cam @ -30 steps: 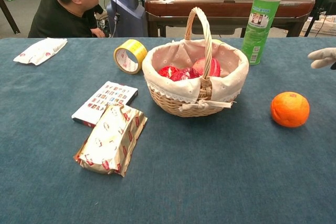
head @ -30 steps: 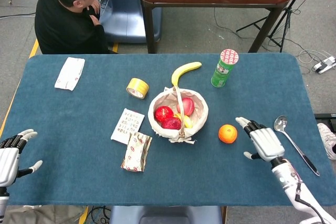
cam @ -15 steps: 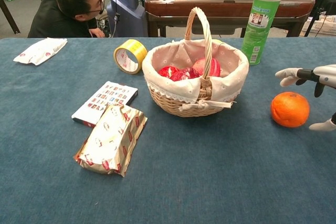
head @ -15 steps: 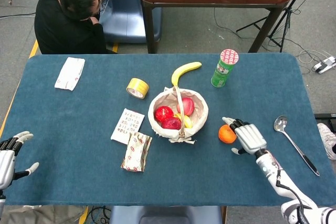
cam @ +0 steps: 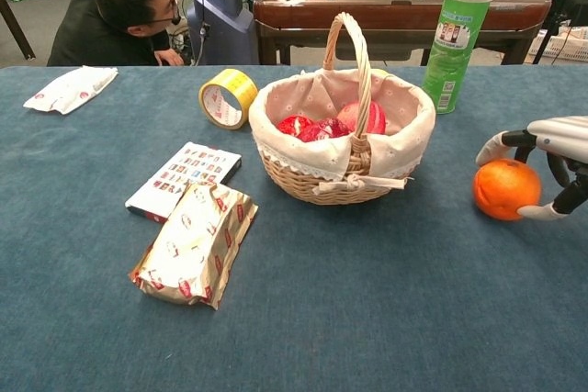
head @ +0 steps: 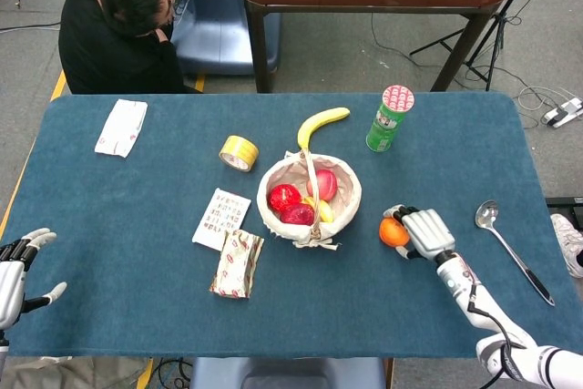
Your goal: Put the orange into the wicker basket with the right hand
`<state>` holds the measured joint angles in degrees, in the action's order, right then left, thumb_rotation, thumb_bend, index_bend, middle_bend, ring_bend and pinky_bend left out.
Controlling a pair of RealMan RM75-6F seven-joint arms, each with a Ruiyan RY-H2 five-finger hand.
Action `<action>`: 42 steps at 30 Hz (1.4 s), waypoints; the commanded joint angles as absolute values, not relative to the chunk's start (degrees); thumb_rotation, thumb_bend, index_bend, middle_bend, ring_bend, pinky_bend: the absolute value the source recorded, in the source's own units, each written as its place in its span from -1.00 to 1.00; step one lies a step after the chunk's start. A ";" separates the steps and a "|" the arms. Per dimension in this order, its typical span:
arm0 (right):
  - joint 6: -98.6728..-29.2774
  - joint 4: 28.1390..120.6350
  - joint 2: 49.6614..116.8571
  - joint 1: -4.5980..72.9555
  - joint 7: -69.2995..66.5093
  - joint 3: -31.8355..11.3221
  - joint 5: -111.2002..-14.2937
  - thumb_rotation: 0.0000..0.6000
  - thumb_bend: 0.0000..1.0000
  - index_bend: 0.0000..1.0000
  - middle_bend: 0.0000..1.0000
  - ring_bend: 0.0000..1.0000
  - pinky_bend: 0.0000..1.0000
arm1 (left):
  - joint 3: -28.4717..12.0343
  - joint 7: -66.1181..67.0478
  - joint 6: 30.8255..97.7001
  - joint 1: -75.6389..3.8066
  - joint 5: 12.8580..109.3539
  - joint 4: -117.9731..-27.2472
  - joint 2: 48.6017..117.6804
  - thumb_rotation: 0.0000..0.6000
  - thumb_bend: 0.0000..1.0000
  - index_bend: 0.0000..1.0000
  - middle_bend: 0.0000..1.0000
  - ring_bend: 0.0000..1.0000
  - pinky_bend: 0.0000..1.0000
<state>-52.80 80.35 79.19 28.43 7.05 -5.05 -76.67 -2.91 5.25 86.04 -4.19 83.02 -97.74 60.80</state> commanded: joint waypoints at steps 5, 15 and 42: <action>-58.40 90.11 70.25 27.43 -2.16 -7.42 -80.72 1.00 -0.30 -0.10 -0.26 -0.24 0.33 | -3.13 5.05 85.95 -4.31 83.01 -97.76 60.73 1.00 -0.66 -0.42 -0.56 -0.51 -0.55; -56.82 96.89 66.12 31.95 -1.21 -12.92 -76.96 1.00 -0.30 -0.10 -0.28 -0.24 0.33 | -3.38 4.80 86.35 -4.31 83.41 -97.89 60.81 1.00 -0.66 -0.42 -0.56 -0.51 -0.55; -50.41 92.54 73.87 40.52 3.43 -13.82 -67.97 1.00 -0.42 -0.98 -0.84 -0.80 -0.22 | -3.46 7.09 86.98 -3.86 83.37 -98.77 60.68 1.00 -0.66 -0.40 -0.56 -0.51 -0.55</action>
<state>-50.25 92.66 73.78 40.53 3.52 -13.87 -67.82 -3.45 7.08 86.98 -3.86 83.37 -98.78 60.67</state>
